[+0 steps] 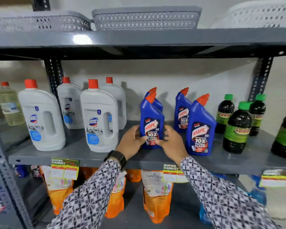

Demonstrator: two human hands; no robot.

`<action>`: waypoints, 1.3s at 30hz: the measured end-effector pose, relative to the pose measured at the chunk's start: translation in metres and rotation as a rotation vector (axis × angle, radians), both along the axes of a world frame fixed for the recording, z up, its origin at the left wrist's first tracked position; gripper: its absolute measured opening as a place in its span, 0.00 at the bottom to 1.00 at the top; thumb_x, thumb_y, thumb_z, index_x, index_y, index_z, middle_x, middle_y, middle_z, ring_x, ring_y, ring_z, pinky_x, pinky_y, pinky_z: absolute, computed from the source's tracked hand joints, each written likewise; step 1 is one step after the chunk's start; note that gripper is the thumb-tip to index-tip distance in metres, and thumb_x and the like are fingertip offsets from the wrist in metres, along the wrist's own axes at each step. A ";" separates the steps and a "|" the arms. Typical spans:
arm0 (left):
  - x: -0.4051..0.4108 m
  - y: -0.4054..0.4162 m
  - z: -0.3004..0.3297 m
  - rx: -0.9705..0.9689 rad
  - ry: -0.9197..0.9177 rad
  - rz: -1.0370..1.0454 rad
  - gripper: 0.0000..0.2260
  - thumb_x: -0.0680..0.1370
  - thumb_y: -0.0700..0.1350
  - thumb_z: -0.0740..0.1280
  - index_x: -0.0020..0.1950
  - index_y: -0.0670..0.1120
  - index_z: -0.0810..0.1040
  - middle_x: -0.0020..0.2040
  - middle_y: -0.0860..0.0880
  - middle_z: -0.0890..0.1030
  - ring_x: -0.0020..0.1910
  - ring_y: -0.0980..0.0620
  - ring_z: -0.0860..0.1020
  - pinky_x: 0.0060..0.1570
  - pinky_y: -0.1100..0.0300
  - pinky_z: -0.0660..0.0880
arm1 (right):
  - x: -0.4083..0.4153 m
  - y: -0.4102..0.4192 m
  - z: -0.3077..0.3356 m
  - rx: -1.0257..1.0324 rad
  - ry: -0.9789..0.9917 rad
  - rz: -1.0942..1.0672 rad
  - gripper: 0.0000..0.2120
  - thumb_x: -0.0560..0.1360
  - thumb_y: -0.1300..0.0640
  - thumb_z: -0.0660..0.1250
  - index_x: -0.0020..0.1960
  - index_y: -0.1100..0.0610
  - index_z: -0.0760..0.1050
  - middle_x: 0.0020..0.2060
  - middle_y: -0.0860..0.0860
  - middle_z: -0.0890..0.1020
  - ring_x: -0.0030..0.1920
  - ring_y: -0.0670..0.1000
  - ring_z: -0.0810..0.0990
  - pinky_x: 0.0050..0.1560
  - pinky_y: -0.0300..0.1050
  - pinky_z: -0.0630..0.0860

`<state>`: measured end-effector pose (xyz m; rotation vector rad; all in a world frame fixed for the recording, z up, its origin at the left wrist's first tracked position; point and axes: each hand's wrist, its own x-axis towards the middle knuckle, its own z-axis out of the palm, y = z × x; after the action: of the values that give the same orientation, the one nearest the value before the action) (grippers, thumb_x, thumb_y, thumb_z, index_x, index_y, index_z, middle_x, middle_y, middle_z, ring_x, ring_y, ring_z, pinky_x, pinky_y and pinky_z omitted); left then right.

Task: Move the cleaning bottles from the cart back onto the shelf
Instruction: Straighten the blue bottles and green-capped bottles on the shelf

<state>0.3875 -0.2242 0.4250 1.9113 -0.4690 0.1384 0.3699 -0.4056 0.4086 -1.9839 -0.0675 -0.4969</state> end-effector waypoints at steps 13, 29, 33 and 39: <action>0.000 -0.006 -0.024 0.002 -0.063 -0.025 0.21 0.78 0.42 0.72 0.69 0.55 0.73 0.58 0.61 0.83 0.55 0.70 0.82 0.52 0.72 0.78 | -0.026 -0.019 -0.018 -0.047 -0.081 -0.079 0.30 0.75 0.60 0.78 0.74 0.55 0.71 0.62 0.50 0.84 0.56 0.45 0.84 0.56 0.40 0.83; -0.050 -0.026 -0.030 -0.342 -0.239 0.380 0.15 0.79 0.38 0.68 0.63 0.53 0.80 0.49 0.51 0.83 0.48 0.47 0.84 0.52 0.43 0.83 | -0.101 -0.063 -0.019 -0.157 -0.113 -0.163 0.26 0.79 0.60 0.73 0.75 0.50 0.74 0.60 0.46 0.87 0.59 0.44 0.85 0.66 0.47 0.80; -0.092 -0.096 -0.018 -0.356 -0.211 0.208 0.12 0.78 0.40 0.68 0.56 0.54 0.84 0.45 0.52 0.86 0.43 0.49 0.86 0.49 0.44 0.85 | -0.122 -0.127 -0.016 -0.025 -0.275 -0.320 0.16 0.78 0.64 0.73 0.65 0.54 0.81 0.50 0.47 0.88 0.47 0.48 0.88 0.52 0.39 0.83; -0.110 -0.237 -0.017 -0.092 -0.021 -0.261 0.22 0.81 0.44 0.66 0.76 0.46 0.72 0.60 0.59 0.84 0.52 0.69 0.82 0.64 0.60 0.79 | -0.113 -0.244 -0.009 -0.018 -0.174 -0.437 0.32 0.73 0.66 0.78 0.74 0.60 0.72 0.66 0.53 0.79 0.59 0.51 0.79 0.63 0.45 0.78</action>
<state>0.2776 -0.4611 0.4083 1.7429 -0.7090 0.0086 0.2571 -0.6498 0.3992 -1.9710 0.2598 -0.9521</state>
